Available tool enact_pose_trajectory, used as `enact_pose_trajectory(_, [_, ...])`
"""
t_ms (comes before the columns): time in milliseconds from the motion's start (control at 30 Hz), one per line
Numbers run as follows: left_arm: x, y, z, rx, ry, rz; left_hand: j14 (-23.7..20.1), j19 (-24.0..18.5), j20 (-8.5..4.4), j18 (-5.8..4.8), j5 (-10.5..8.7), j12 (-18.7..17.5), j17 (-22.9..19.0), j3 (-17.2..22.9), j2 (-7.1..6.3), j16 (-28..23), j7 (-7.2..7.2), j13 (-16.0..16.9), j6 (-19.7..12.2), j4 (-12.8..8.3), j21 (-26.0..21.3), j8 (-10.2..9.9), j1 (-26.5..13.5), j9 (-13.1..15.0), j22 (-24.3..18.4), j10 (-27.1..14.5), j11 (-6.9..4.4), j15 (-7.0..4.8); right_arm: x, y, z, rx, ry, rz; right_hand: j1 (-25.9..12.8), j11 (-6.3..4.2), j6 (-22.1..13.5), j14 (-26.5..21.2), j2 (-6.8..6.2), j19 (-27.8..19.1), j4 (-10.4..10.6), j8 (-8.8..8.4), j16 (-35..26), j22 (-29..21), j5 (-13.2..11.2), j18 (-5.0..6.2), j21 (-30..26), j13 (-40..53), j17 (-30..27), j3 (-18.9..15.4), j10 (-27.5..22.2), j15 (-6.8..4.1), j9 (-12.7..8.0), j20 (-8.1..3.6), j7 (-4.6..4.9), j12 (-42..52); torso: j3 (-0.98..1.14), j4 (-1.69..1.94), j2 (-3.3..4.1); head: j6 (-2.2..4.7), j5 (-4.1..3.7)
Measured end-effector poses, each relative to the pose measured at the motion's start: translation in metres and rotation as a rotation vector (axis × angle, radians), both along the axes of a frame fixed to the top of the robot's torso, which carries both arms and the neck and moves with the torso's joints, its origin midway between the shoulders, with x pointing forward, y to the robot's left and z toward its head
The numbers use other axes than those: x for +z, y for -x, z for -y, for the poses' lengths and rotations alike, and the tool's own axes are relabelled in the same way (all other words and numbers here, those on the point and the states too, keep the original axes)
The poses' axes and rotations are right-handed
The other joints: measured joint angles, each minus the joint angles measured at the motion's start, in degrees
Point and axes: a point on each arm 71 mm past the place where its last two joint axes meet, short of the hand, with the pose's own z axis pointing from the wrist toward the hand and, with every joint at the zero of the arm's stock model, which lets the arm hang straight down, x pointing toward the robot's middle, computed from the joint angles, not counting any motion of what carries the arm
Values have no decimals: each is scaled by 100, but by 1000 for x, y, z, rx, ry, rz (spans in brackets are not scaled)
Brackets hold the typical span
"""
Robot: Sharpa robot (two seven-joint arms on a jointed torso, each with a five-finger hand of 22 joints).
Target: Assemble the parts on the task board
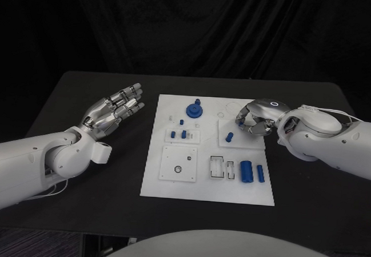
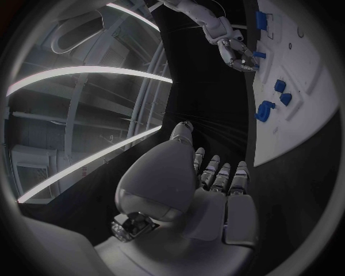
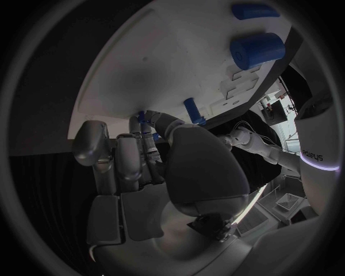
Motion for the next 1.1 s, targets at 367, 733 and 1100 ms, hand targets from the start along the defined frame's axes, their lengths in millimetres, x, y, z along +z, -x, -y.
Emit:
enact_pose_trajectory(367, [-2, 0, 0, -4, 2, -4, 21, 1, 40, -1, 113, 0, 6, 23, 25, 0, 0, 0, 0, -56, 0, 0, 25, -1, 26, 0, 0, 21, 0, -1, -1, 10, -8, 10, 207, -40, 79, 1, 26, 30, -159, 53, 0, -1, -43, 0, 57, -90, -23, -4, 220, -37, 124, -30, -1, -3, 2, 1, 2, 0, 16])
enact_pose_trajectory(733, [-3, 0, 0, -5, 3, -5, 21, 41, 80, -1, 172, 0, 10, 55, 71, 22, 0, -1, 0, -135, 24, 0, 71, -1, 80, 0, 0, 61, 1, 3, 2, 15, -22, 26, 241, -38, 119, 1, 11, 30, -175, 76, 0, -1, -68, -1, 57, -115, -36, -20, 298, -37, 160, -30, 0, -24, 0, 4, 2, 0, 51])
enact_pose_trajectory(1100, [-3, 0, 1, -7, 4, -6, 42, 61, 101, -2, 193, 0, 10, 106, 93, 22, 21, -1, -21, -186, 24, 0, 92, -1, 98, 0, -1, 82, 17, 7, 4, 29, -55, 82, 264, -68, 227, 22, 34, 62, -191, 126, 0, -1, -87, -13, 145, -151, -20, -37, 432, -57, 230, -63, -20, -39, -5, -2, -3, 0, 123])
